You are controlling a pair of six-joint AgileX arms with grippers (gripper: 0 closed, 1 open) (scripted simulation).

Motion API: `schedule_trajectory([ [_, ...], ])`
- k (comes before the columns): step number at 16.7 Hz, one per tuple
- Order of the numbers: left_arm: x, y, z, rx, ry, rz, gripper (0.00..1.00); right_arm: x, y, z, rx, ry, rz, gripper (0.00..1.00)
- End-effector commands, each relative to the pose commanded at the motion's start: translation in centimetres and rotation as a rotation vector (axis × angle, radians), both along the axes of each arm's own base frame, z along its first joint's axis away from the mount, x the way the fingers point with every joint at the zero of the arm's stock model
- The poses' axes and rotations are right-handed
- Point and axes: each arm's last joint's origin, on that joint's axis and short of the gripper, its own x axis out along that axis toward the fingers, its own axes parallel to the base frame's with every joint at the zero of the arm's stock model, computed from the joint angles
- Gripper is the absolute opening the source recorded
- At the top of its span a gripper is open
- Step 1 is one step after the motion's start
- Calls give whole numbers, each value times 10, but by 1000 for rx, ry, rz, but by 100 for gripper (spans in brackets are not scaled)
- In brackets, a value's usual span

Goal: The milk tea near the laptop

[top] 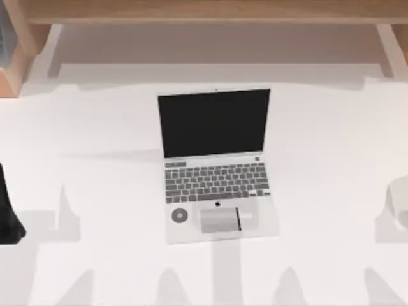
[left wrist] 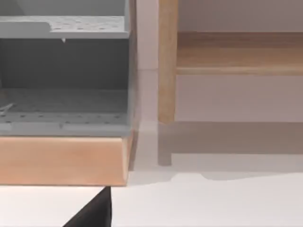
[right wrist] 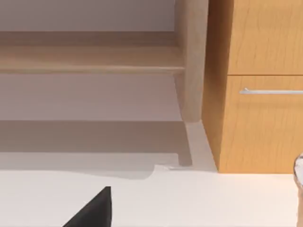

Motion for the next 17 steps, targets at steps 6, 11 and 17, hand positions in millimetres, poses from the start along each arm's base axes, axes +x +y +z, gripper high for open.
schedule_trajectory([
  [6, 0, 0, 0, 0, 0, 0, 100, 6, -9, 1, -34, 28, -7, 100],
  [11, 0, 0, 0, 0, 0, 0, 100, 22, -37, -8, -68, 166, -18, 100],
  [17, 0, 0, 0, 0, 0, 0, 100, 28, -78, -27, -31, 281, -18, 100],
])
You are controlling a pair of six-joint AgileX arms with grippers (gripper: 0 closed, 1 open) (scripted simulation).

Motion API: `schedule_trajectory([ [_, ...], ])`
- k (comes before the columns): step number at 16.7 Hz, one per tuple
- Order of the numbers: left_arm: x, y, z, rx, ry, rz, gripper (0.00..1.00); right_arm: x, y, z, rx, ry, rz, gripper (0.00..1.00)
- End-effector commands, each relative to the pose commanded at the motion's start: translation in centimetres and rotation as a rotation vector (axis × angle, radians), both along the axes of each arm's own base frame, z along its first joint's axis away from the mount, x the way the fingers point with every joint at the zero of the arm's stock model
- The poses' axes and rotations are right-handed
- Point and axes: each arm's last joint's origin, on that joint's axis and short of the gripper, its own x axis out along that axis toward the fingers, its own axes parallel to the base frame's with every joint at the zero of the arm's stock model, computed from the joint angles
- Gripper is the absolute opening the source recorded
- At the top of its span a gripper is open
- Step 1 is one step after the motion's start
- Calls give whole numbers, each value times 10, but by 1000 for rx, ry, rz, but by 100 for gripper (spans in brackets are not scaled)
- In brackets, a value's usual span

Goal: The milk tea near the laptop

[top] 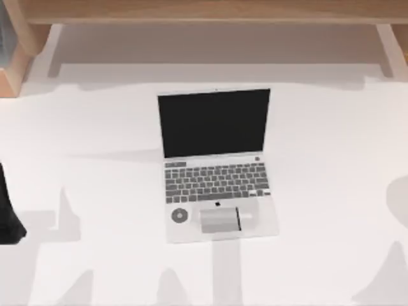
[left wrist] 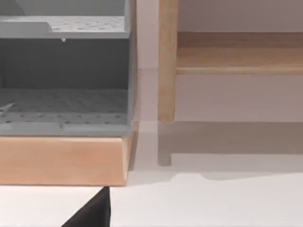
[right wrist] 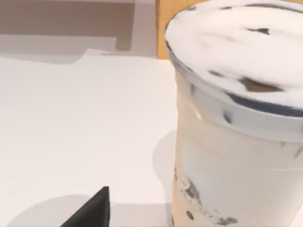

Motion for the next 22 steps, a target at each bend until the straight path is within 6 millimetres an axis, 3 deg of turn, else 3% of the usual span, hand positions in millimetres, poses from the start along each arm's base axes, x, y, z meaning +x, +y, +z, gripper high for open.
schedule_trajectory([
  [4, 0, 0, 0, 0, 0, 0, 100, -2, -15, -7, 21, 17, -3, 100],
  [12, 0, 0, 0, 0, 0, 0, 100, 2, -16, -7, 22, 18, -3, 100],
  [22, 0, 0, 0, 0, 0, 0, 100, 64, -20, -27, 25, 24, -3, 100],
])
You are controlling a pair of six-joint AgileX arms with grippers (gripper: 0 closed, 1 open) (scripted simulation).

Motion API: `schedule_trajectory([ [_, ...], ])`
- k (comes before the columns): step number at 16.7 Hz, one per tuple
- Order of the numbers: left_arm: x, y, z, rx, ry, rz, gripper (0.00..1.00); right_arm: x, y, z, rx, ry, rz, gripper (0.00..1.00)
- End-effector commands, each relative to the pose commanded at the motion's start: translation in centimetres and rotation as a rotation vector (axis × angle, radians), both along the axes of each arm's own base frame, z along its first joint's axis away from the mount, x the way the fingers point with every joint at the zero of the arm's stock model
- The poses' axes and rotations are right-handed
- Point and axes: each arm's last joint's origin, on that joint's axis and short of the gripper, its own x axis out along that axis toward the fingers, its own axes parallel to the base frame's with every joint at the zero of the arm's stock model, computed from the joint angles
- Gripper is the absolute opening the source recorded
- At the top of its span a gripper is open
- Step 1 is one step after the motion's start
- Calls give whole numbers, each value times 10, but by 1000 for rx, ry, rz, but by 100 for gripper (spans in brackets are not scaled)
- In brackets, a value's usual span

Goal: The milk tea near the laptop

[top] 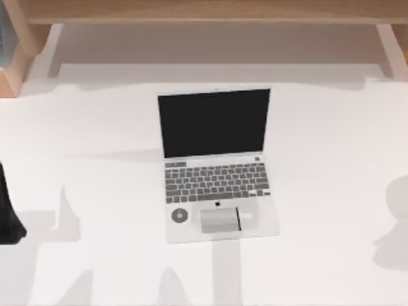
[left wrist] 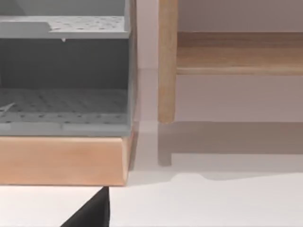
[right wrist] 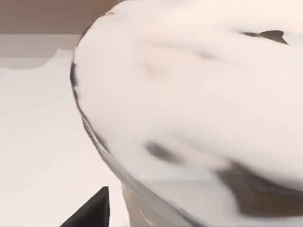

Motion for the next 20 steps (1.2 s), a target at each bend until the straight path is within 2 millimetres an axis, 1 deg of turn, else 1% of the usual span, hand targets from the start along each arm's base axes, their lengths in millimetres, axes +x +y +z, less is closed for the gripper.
schedule_trajectory([
  [3, 0, 0, 0, 0, 0, 0, 100, 9, 3, -4, -3, -6, 0, 100],
  [7, 0, 0, 0, 0, 0, 0, 100, 10, 3, -4, -3, -6, 0, 100],
  [20, 0, 0, 0, 0, 0, 0, 100, 10, 3, -4, -3, -6, 0, 2],
])
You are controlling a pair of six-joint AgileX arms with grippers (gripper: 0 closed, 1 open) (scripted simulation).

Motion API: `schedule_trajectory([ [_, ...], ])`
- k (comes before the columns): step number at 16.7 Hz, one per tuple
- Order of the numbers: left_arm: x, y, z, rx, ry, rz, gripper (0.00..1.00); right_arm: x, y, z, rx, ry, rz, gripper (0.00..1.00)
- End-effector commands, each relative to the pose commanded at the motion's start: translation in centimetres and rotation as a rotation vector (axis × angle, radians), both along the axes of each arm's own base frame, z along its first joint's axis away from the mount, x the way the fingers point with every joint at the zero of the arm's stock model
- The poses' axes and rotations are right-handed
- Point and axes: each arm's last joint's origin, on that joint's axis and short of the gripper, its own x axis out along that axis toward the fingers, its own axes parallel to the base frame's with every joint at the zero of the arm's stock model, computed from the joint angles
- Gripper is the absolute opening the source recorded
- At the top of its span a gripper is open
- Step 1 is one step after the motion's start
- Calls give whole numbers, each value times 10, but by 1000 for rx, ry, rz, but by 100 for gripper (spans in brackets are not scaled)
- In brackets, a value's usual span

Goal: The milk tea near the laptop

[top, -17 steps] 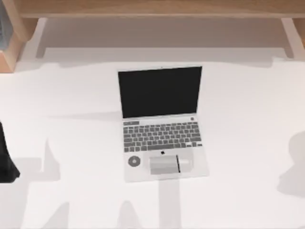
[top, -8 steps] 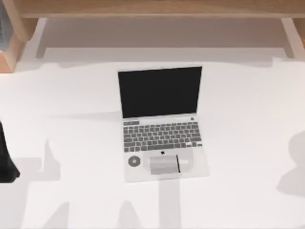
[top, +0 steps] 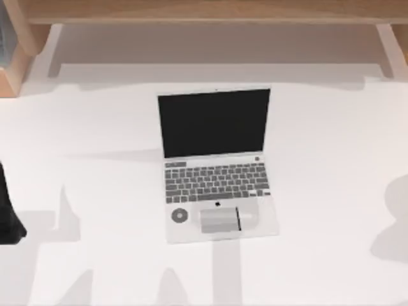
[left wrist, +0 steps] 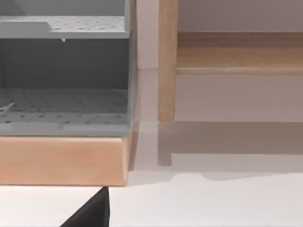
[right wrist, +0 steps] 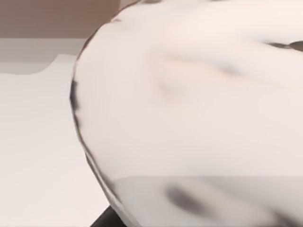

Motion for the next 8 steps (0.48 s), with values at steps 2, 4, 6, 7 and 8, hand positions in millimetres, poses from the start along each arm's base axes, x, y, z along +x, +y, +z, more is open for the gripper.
schedule_trajectory([
  [2, 0, 0, 0, 0, 0, 0, 100, 0, 0, 0, 0, 0, 0, 0],
  [4, 0, 0, 0, 0, 0, 0, 100, 0, 0, 0, 0, 0, 0, 0],
  [6, 0, 0, 0, 0, 0, 0, 100, 0, 0, 0, 0, 0, 0, 0],
  [7, 0, 0, 0, 0, 0, 0, 100, 0, 0, 0, 0, 0, 0, 0],
  [8, 0, 0, 0, 0, 0, 0, 100, 0, 0, 0, 0, 0, 0, 0],
])
